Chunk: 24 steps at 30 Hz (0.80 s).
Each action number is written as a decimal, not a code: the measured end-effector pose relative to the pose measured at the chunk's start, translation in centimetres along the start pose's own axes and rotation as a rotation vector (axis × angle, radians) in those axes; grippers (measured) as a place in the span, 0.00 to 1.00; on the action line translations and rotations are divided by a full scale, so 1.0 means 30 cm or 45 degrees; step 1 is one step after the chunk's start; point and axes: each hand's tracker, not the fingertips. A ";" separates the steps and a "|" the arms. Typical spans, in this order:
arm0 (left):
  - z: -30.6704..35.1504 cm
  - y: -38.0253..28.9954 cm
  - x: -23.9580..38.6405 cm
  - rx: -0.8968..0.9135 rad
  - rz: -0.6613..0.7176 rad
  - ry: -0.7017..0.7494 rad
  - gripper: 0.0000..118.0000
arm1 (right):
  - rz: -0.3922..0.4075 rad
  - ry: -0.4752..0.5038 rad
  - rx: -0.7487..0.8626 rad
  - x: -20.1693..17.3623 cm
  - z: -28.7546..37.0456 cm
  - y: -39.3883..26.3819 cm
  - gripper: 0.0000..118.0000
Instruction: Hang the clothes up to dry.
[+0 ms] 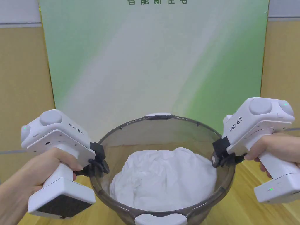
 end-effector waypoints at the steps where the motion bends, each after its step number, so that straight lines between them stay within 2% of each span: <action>1: -0.003 -0.001 -0.005 -0.004 0.008 -0.008 0.12 | -0.003 0.001 0.002 0.001 -0.001 -0.002 0.15; 24: -0.016 -0.010 -0.028 -0.013 0.014 -0.005 0.12 | 0.000 0.013 -0.013 -0.003 -0.025 -0.004 0.15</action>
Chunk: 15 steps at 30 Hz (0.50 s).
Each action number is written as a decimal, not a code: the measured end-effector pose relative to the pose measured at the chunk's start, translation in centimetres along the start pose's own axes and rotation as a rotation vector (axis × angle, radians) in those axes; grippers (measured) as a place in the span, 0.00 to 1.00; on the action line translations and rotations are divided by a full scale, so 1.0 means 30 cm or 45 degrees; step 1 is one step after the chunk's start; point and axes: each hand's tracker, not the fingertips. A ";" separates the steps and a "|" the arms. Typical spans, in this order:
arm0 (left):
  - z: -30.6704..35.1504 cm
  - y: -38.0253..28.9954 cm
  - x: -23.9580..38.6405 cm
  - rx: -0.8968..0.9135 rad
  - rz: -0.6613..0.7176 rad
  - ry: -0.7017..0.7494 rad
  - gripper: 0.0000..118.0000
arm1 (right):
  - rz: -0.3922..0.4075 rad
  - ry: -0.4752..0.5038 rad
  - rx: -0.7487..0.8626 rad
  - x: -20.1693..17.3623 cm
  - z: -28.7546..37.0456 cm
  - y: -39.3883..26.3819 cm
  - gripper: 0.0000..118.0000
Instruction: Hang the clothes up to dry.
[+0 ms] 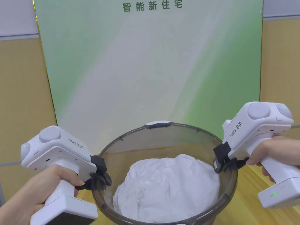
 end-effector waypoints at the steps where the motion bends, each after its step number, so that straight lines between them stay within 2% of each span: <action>1: 0.001 0.000 0.000 -0.002 0.001 -0.004 0.12 | 0.001 -0.003 -0.002 0.000 0.000 -0.001 0.15; 9: -0.005 0.002 0.009 0.002 -0.012 -0.004 0.12 | -0.001 -0.009 -0.001 0.005 -0.002 -0.006 0.15; 15: -0.094 0.073 0.002 -0.039 0.008 -0.003 0.12 | -0.006 -0.021 -0.042 0.032 -0.074 0.066 0.15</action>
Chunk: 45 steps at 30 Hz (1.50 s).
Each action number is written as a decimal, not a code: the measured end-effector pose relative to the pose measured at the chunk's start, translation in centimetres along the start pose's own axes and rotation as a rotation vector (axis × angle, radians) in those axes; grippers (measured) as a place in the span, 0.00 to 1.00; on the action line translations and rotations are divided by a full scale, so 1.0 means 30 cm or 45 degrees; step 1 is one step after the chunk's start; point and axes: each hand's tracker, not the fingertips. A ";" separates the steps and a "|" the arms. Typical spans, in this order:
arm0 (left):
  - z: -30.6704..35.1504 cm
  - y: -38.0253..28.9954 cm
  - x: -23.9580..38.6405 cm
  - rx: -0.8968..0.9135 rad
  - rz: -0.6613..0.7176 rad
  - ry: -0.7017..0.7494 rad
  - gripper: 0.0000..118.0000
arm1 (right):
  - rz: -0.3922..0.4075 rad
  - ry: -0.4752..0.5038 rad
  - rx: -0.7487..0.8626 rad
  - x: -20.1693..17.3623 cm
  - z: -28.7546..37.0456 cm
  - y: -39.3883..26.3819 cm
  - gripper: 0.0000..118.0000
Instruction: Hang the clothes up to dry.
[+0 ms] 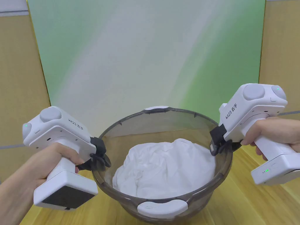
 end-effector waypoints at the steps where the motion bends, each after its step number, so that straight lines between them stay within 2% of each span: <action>1: -0.020 0.016 0.000 -0.006 0.008 0.008 0.12 | -0.001 0.005 -0.010 0.009 -0.019 0.016 0.15; 6: -0.163 0.128 -0.005 -0.038 0.027 0.024 0.12 | -0.054 -0.003 -0.028 0.053 -0.147 0.105 0.15; 13: -0.350 0.199 -0.012 -0.112 0.037 0.068 0.12 | -0.047 -0.022 -0.173 0.136 -0.358 0.172 0.15; 14: -0.361 0.195 -0.009 -0.083 0.034 0.048 0.12 | -0.095 0.021 -0.161 0.161 -0.374 0.178 0.16; 15: -0.366 0.185 0.002 -0.089 0.011 0.071 0.12 | -0.193 0.055 -0.196 0.192 -0.391 0.182 0.16; 16: -0.365 0.190 0.016 -0.060 -0.043 0.050 0.12 | -0.181 0.049 -0.199 0.202 -0.400 0.184 0.15; 18: -0.372 0.192 0.042 -0.086 -0.007 0.081 0.12 | -0.095 0.021 -0.169 0.192 -0.416 0.181 0.15; 22: -0.374 0.201 0.033 -0.085 -0.010 0.091 0.11 | -0.111 0.013 -0.150 0.175 -0.404 0.173 0.16; 23: -0.375 0.196 0.036 -0.081 -0.021 0.090 0.11 | -0.093 -0.005 -0.149 0.173 -0.409 0.168 0.22; 24: -0.376 0.190 0.034 -0.072 -0.036 0.089 0.11 | -0.027 -0.014 -0.144 0.172 -0.411 0.164 0.34; 25: -0.378 0.186 0.027 -0.066 -0.045 0.098 0.10 | 0.026 0.036 -0.090 0.162 -0.400 0.165 0.57; 26: -0.382 0.182 0.027 -0.061 -0.054 0.097 0.10 | 0.029 0.089 -0.127 0.165 -0.400 0.157 0.68; 27: -0.386 0.178 0.025 -0.056 -0.054 0.102 0.10 | 0.017 0.123 -0.180 0.167 -0.401 0.150 0.71; 29: -0.399 0.180 0.009 -0.055 -0.041 0.092 0.10 | -0.020 0.163 -0.161 0.178 -0.379 0.140 0.72; 30: -0.397 0.174 0.007 -0.046 -0.050 0.088 0.10 | 0.000 0.120 -0.100 0.175 -0.344 0.137 0.73; 32: -0.390 0.172 0.003 -0.040 -0.062 0.074 0.10 | 0.094 -0.041 0.087 0.155 -0.250 0.132 0.79; 34: -0.386 0.167 -0.001 -0.025 -0.070 0.070 0.10 | 0.236 -0.245 0.414 0.113 -0.133 0.117 0.81; 36: -0.385 0.170 -0.003 -0.019 -0.073 0.069 0.10 | 0.380 -0.351 0.879 0.080 -0.035 0.052 0.86; 37: -0.383 0.170 -0.004 -0.015 -0.065 0.073 0.10 | 0.619 -0.354 1.186 0.060 0.012 0.043 0.94; 38: -0.382 0.166 -0.003 -0.010 -0.054 0.075 0.10 | 0.530 -0.219 1.137 0.085 0.000 0.002 0.99; 39: -0.380 0.158 0.001 0.003 -0.066 0.083 0.10 | 0.412 -0.177 1.040 0.087 0.003 -0.022 1.00; 41: -0.376 0.141 0.012 0.028 -0.107 0.101 0.10 | 0.391 -0.312 1.105 0.052 0.017 -0.030 0.99; 42: -0.374 0.137 0.014 0.044 -0.130 0.112 0.10 | 0.217 -0.212 1.052 0.064 -0.012 -0.068 0.96; 43: -0.372 0.132 0.017 0.058 -0.142 0.117 0.10 | 0.213 -0.130 1.181 0.071 -0.008 -0.103 0.81; 44: -0.369 0.125 0.021 0.064 -0.144 0.122 0.10 | 0.257 -0.096 1.249 0.065 -0.006 -0.123 0.59; 45: -0.367 0.117 0.023 0.070 -0.134 0.126 0.11 | 0.174 -0.050 1.235 0.064 -0.032 -0.156 0.22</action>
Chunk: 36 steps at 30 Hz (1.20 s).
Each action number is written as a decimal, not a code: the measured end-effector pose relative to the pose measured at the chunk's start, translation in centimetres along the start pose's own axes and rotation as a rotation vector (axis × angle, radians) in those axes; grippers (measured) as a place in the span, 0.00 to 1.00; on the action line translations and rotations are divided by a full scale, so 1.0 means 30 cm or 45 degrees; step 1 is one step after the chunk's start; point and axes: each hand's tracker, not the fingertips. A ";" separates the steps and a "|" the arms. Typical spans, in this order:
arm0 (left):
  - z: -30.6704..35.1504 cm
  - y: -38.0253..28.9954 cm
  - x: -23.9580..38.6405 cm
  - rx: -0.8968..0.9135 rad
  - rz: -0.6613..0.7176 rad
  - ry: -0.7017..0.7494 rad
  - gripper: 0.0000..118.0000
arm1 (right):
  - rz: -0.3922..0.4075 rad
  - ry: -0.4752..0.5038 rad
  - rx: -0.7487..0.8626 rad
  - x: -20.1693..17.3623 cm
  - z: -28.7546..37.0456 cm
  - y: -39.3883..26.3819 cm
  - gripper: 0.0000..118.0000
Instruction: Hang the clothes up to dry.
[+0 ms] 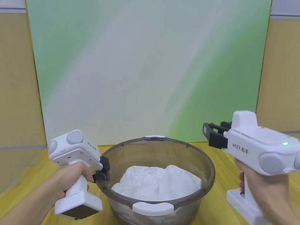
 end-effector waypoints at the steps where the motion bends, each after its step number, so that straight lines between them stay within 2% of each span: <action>1: 0.002 -0.005 0.000 0.008 0.002 0.004 0.11 | -0.017 0.019 0.021 -0.006 0.006 -0.016 0.00; 2: 0.003 -0.009 0.001 0.022 -0.004 0.009 0.11 | -0.145 0.025 -0.080 -0.017 0.011 -0.059 0.00; 3: 0.002 -0.010 0.001 0.033 -0.022 0.008 0.11 | -0.010 0.027 0.098 -0.033 0.031 -0.044 0.00; 4: 0.003 -0.013 0.001 0.044 -0.033 0.010 0.15 | 0.044 0.012 0.075 -0.067 0.056 -0.061 0.00; 5: 0.004 -0.017 0.001 0.055 -0.047 0.014 0.23 | 0.038 -0.016 0.033 -0.082 0.054 -0.073 0.00; 6: 0.007 -0.025 -0.001 0.082 -0.067 0.028 0.35 | 0.035 -0.069 -0.015 -0.097 0.052 -0.083 0.00; 7: -0.016 -0.008 -0.021 0.106 -0.076 0.038 0.57 | 0.057 -0.090 0.006 -0.107 0.054 -0.084 0.00; 8: -0.022 -0.003 -0.026 0.125 -0.075 0.037 0.74 | 0.024 -0.068 -0.012 -0.111 0.064 -0.101 0.00; 9: -0.020 -0.002 -0.040 0.123 -0.064 0.043 0.88 | 0.012 -0.072 -0.022 -0.117 0.067 -0.108 0.00; 10: -0.007 -0.008 -0.058 0.107 -0.033 0.024 0.97 | 0.018 -0.071 -0.020 -0.122 0.071 -0.107 0.00; 11: 0.015 -0.010 -0.072 0.135 0.052 0.000 0.97 | -0.033 -0.105 -0.062 -0.128 0.074 -0.120 0.00; 12: 0.055 -0.013 -0.087 0.220 0.096 -0.066 0.97 | 0.012 -0.120 -0.002 -0.129 0.094 -0.122 0.00; 14: 0.129 -0.021 -0.091 0.377 0.065 -0.107 0.97 | 0.001 -0.147 -0.031 -0.140 0.091 -0.126 0.00; 15: 0.171 -0.032 -0.087 0.474 -0.017 -0.063 0.97 | 0.053 -0.126 0.001 -0.144 0.089 -0.116 0.00; 16: 0.216 -0.083 -0.069 0.628 -0.129 0.038 0.97 | 0.020 -0.154 -0.052 -0.150 0.095 -0.129 0.00; 17: 0.248 -0.134 -0.071 0.761 -0.195 0.093 0.98 | 0.079 -0.164 -0.017 -0.163 0.097 -0.119 0.00; 18: 0.282 -0.187 -0.075 0.972 -0.323 0.096 0.98 | 0.121 -0.164 0.006 -0.177 0.099 -0.108 0.00; 19: 0.316 -0.245 -0.054 1.062 -0.500 0.153 0.98 | 0.100 -0.172 0.002 -0.186 0.107 -0.104 0.00; 20: 0.336 -0.294 -0.043 1.139 -0.590 0.221 1.00 | 0.123 -0.168 0.049 -0.194 0.119 -0.096 0.00; 21: 0.350 -0.347 -0.027 1.139 -0.578 0.318 1.00 | 0.061 -0.166 0.021 -0.202 0.122 -0.096 0.00; 22: 0.358 -0.391 -0.021 1.133 -0.536 0.402 1.00 | 0.059 -0.180 0.031 -0.210 0.127 -0.087 0.01; 24: 0.365 -0.458 -0.038 1.248 -0.427 0.378 0.99 | 0.040 -0.183 0.044 -0.216 0.137 -0.094 0.04; 26: 0.354 -0.535 -0.064 1.288 -0.328 0.339 0.94 | 0.026 -0.149 0.011 -0.216 0.149 -0.100 0.04; 27: 0.344 -0.553 -0.075 1.310 -0.319 0.340 0.86 | -0.024 -0.144 -0.045 -0.215 0.162 -0.117 0.03; 28: 0.337 -0.575 -0.090 1.294 -0.366 0.346 0.61 | 0.003 -0.136 -0.021 -0.222 0.165 -0.122 0.03; 29: 0.332 -0.582 -0.092 1.313 -0.462 0.382 0.24 | 0.037 -0.104 0.002 -0.224 0.177 -0.127 0.03; 30: 0.320 -0.584 -0.094 1.281 -0.481 0.453 0.00 | 0.033 -0.104 -0.016 -0.223 0.187 -0.136 0.03; 31: 0.328 -0.576 -0.090 1.281 -0.460 0.493 0.00 | 0.038 -0.128 -0.038 -0.224 0.197 -0.142 0.03; 32: 0.331 -0.574 -0.108 1.233 -0.418 0.405 0.00 | 0.090 -0.141 -0.004 -0.232 0.197 -0.134 0.03; 34: 0.343 -0.566 -0.148 1.196 -0.373 0.273 0.00 | -0.004 -0.098 -0.034 -0.210 0.213 -0.141 0.03; 35: 0.347 -0.577 -0.132 1.210 -0.366 0.291 0.00 | -0.073 -0.091 -0.076 -0.202 0.220 -0.146 0.03; 36: 0.353 -0.582 -0.134 1.217 -0.378 0.307 0.00 | -0.093 -0.069 -0.081 -0.206 0.219 -0.138 0.03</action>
